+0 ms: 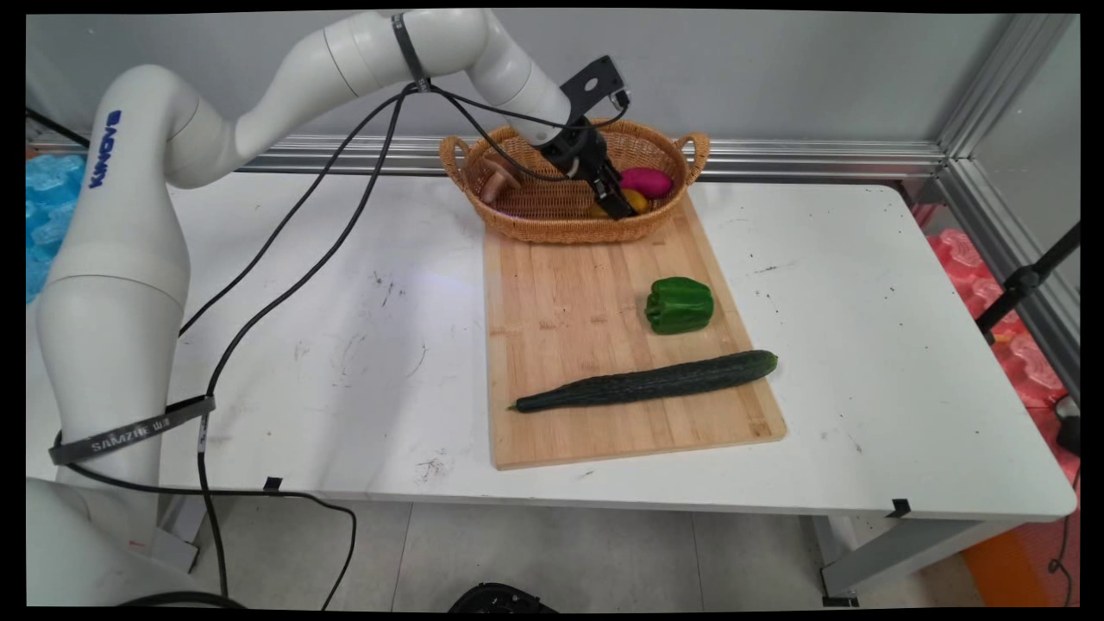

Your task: Place the picked object in the vegetable basket

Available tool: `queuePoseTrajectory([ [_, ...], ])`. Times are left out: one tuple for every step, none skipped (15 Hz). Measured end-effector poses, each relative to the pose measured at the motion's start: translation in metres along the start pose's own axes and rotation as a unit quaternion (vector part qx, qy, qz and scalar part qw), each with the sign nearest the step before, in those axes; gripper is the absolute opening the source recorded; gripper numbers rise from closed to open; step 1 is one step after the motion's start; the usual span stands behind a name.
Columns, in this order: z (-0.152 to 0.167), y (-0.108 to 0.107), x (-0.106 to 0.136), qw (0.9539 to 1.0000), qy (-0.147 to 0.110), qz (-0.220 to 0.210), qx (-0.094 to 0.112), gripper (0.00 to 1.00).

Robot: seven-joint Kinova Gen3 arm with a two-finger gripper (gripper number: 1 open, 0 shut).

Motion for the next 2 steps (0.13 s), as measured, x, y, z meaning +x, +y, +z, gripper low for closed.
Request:
queuePoseTrajectory([
  [0.0015, -0.0001, 0.0001, 1.0, 0.001, -0.001, 0.0, 1.0],
  [0.0024, -0.0004, -0.0005, 1.0, 0.001, -0.002, 0.001, 1.0],
])
